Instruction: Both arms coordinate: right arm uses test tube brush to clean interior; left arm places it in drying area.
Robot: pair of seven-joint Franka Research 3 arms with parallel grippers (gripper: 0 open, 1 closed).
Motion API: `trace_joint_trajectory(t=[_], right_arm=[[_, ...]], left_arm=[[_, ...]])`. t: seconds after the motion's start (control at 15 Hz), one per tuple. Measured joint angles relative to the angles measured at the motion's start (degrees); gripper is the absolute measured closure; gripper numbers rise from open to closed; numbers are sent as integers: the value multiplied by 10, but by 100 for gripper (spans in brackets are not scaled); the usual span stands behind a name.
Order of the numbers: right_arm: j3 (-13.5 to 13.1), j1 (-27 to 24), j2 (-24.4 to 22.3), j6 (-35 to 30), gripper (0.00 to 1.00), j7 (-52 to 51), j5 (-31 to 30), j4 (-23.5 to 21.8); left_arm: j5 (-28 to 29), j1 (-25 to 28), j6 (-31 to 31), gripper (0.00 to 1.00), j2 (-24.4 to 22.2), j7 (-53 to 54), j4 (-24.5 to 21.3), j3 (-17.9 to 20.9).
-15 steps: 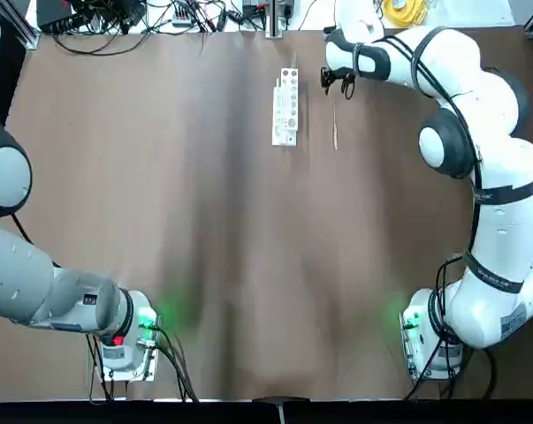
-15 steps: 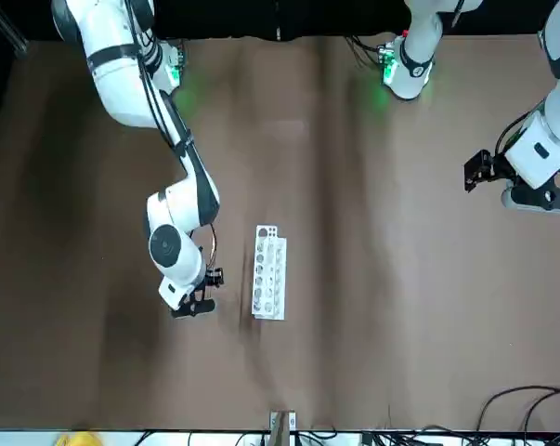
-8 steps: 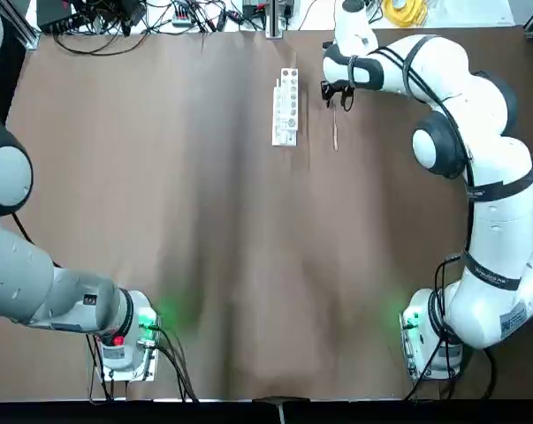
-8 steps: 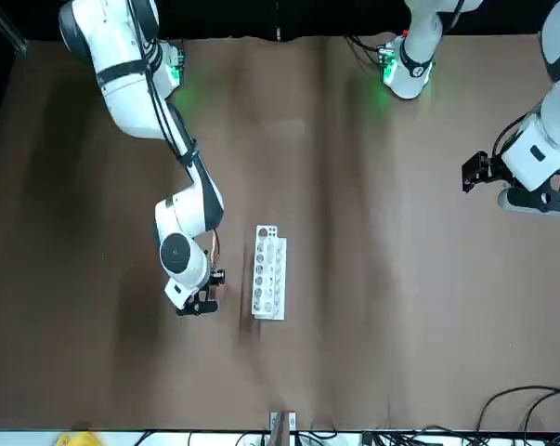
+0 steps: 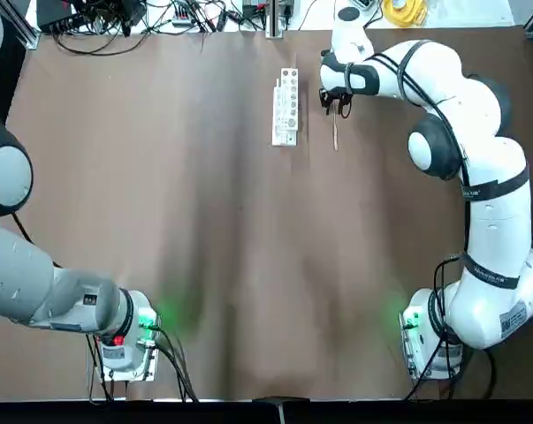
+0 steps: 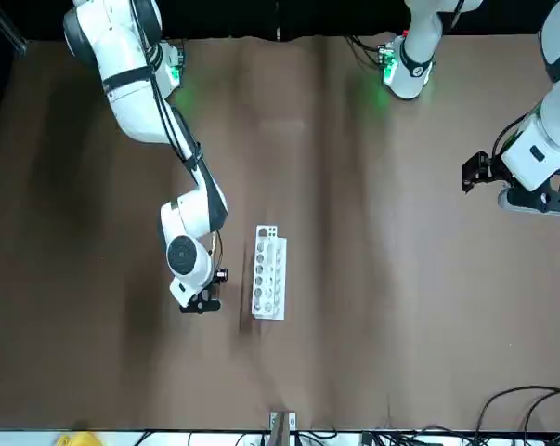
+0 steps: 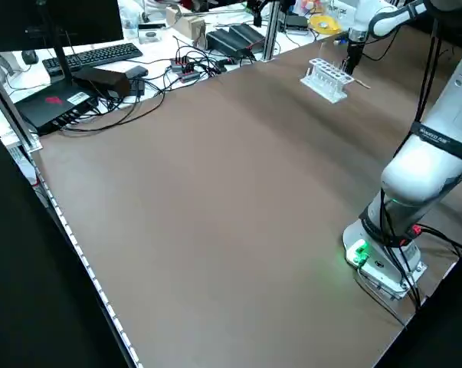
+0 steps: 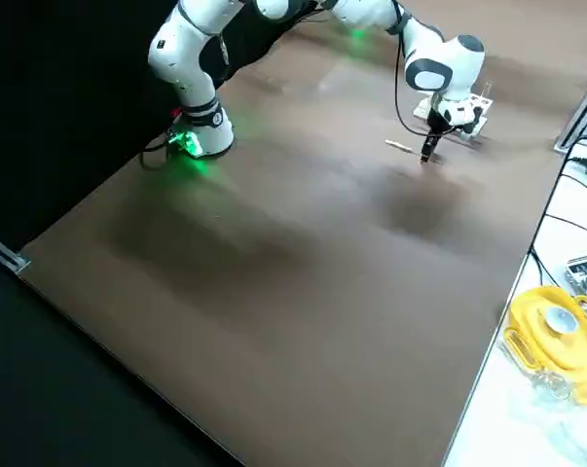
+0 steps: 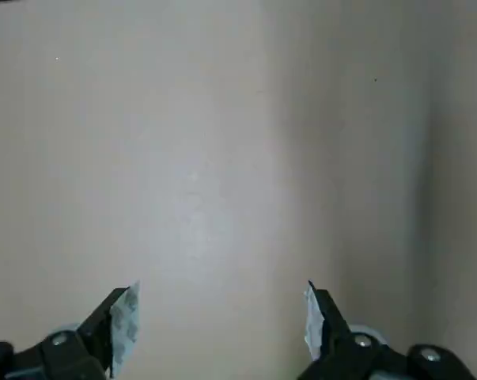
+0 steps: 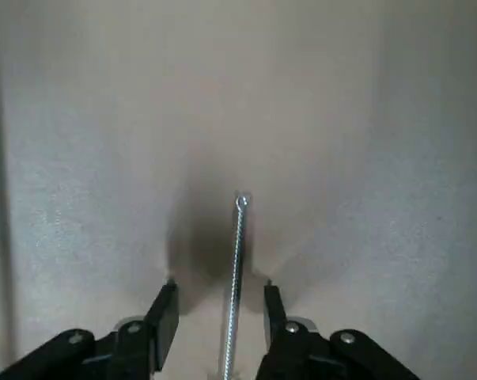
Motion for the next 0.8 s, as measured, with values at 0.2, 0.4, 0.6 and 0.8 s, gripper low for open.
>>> trace_joint_trajectory(t=[0.2, 0.4, 0.6, 0.8], right_arm=[[1, 1, 0, 0, 59, 2, 0, 3], [1, 2, 0, 0, 75, 2, -4, 4], [2, 3, 1, 1, 92, 4, -5, 4], [2, 3, 1, 1, 98, 5, -6, 4]], left_arm=[[0, 0, 0, 0, 0, 0, 0, 0], [0, 0, 0, 0, 0, 0, 0, 0], [0, 1, 0, 0, 0, 0, 0, 0], [0, 1, 0, 0, -1, 0, 1, 0]])
